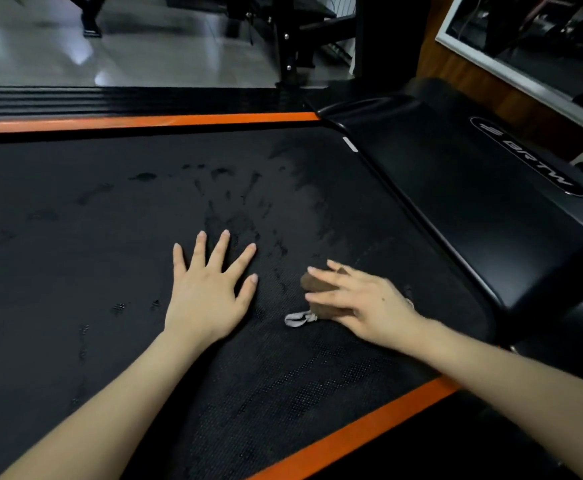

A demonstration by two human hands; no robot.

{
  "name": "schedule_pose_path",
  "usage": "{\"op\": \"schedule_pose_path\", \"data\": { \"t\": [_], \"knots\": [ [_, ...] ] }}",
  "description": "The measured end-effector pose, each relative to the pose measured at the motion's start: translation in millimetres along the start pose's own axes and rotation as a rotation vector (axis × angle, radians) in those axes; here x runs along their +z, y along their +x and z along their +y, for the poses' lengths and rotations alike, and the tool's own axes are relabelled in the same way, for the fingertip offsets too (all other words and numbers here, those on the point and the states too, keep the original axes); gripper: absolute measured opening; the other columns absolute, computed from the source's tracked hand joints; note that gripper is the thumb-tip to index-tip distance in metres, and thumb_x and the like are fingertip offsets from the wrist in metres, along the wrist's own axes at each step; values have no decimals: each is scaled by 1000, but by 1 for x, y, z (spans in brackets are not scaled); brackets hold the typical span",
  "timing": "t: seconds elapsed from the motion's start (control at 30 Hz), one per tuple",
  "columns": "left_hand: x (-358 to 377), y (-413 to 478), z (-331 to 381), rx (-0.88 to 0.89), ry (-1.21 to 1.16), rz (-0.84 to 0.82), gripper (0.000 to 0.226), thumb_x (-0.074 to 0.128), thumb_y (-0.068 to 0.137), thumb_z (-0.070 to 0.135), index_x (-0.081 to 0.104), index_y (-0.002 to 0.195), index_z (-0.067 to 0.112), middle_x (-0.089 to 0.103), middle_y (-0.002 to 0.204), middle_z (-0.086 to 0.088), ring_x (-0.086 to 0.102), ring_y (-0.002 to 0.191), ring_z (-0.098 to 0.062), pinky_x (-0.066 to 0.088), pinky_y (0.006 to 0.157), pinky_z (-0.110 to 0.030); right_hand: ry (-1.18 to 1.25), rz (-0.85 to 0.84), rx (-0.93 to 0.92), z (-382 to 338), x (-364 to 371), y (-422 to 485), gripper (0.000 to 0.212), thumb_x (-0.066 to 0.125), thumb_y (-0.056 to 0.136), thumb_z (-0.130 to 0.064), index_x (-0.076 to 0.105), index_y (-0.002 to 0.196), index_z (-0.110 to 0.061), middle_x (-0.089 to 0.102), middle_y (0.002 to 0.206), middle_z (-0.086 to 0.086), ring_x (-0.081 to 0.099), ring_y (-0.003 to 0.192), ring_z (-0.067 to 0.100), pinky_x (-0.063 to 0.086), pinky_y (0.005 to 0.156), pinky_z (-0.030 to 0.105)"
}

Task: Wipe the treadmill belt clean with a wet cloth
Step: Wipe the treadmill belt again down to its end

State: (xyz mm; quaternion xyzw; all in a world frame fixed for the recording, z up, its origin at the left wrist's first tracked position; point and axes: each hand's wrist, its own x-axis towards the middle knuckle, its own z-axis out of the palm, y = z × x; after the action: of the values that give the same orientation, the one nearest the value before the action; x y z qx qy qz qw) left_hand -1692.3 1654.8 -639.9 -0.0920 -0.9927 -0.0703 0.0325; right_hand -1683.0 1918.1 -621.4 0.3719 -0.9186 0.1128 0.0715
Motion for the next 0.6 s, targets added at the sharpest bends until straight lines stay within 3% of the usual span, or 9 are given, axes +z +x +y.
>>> {"op": "schedule_pose_path", "data": {
  "t": [0.07, 0.17, 0.2, 0.27, 0.33, 0.4, 0.47, 0.53, 0.6],
  "knots": [
    [0, 0, 0, 4, -3, 3, 68, -4, 84, 61, 15, 147, 43, 12, 159, -4, 1, 146, -34, -5, 115, -55, -55, 65, 152, 34, 1, 28, 36, 69, 76, -20, 69, 112, -25, 56, 133, 4, 53, 119, 40, 43, 97, 58],
    [1, 0, 1, -3, -8, -4, 68, -3, 85, 61, 17, 147, 43, 13, 159, -4, 1, 146, -34, -4, 115, -56, -29, 201, 590, 73, 6, 78, 28, 63, 88, -28, 67, 116, -26, 50, 139, 0, 40, 132, 35, 34, 108, 44],
    [0, 0, 1, -8, -13, -2, 68, -3, 85, 61, 18, 147, 43, 14, 159, -4, 2, 146, -34, -4, 115, -56, -7, 223, 661, 72, 9, 87, 27, 62, 89, -30, 67, 116, -26, 49, 140, -2, 37, 134, 33, 30, 110, 40],
    [0, 1, 1, -4, -14, -10, 69, -4, 84, 61, 16, 147, 44, 12, 159, -4, 1, 146, -34, -5, 115, -56, 17, 219, 622, 51, 10, 88, 25, 64, 87, -30, 70, 112, -26, 53, 137, -1, 44, 130, 31, 29, 111, 34],
    [0, 2, 1, -4, -14, -11, 71, -6, 82, 60, 14, 148, 43, 9, 160, -2, -1, 146, -33, -6, 115, -54, 57, 177, 377, 13, 12, 65, 26, 66, 82, -32, 72, 106, -27, 57, 132, -2, 53, 121, 30, 35, 104, 31],
    [-1, 3, -1, -19, -37, 0, 75, -8, 80, 59, 12, 150, 39, 9, 160, 1, -2, 147, -29, -8, 115, -51, 106, 113, 132, -15, 14, 39, 29, 69, 78, -28, 72, 106, -29, 56, 132, -4, 52, 122, 29, 38, 101, 38],
    [-2, 3, -2, -42, -94, 17, 78, -8, 80, 57, 13, 150, 32, 11, 159, 4, -1, 147, -24, -8, 115, -46, 90, 66, 24, -5, 15, 37, 36, 73, 76, -19, 70, 110, -28, 54, 135, -5, 49, 125, 30, 40, 102, 44],
    [-4, 2, -4, -40, -129, 19, 80, -8, 79, 56, 17, 150, 29, 14, 158, 4, 1, 147, -23, -8, 115, -44, 26, 118, 131, 22, 18, 63, 37, 71, 76, -15, 69, 111, -25, 55, 134, 0, 50, 124, 36, 41, 102, 50],
    [-8, 4, -8, -31, -131, 21, 80, -7, 79, 56, 20, 150, 29, 16, 158, 2, 5, 147, -26, -6, 116, -46, 6, 201, 448, 54, 17, 101, 30, 65, 85, -22, 68, 115, -26, 51, 139, -1, 42, 131, 35, 37, 107, 45]
  ]
}}
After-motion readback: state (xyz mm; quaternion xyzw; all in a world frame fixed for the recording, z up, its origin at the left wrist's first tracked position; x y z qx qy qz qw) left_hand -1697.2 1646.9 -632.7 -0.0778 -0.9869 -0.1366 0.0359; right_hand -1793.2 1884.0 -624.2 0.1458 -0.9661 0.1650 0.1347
